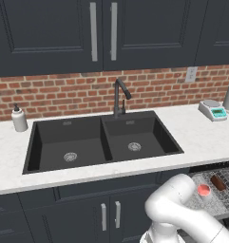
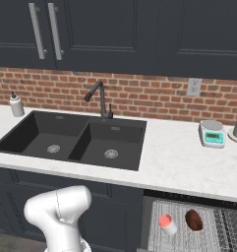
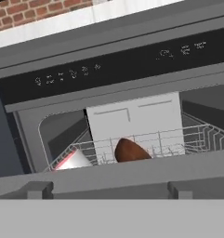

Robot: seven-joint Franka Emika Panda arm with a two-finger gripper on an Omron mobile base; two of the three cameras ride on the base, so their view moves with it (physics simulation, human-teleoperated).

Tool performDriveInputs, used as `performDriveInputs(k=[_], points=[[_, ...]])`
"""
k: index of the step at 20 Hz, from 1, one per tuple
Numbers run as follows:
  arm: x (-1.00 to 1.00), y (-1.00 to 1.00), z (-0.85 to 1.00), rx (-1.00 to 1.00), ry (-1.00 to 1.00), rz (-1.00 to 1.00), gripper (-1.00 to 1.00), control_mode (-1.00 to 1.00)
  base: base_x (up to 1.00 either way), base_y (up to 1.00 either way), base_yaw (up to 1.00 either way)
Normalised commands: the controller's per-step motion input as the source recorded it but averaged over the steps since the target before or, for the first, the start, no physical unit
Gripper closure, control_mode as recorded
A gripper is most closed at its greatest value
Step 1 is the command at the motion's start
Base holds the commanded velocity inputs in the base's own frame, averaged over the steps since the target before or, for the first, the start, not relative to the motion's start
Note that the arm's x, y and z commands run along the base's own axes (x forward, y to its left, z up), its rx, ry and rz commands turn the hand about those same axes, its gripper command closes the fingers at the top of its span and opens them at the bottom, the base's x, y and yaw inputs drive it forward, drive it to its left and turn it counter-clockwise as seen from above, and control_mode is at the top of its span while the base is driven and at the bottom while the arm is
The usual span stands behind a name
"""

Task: Pick up the cup and bowl from the counter, place them in the dishwasher, and close the dishwasher door.

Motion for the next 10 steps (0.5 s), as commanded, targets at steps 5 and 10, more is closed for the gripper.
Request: performDriveInputs(k=[5, 10], points=[[0.79, 0.0, -0.37, 0.0, -0.2, 0.15, -1.0, -1.0, 0.0, 0.0, 0.0], [0.78, 0.05, -0.24, 0.0, -0.15, 0.14, -1.0, -1.0, 0.0, 0.0, 0.0]])
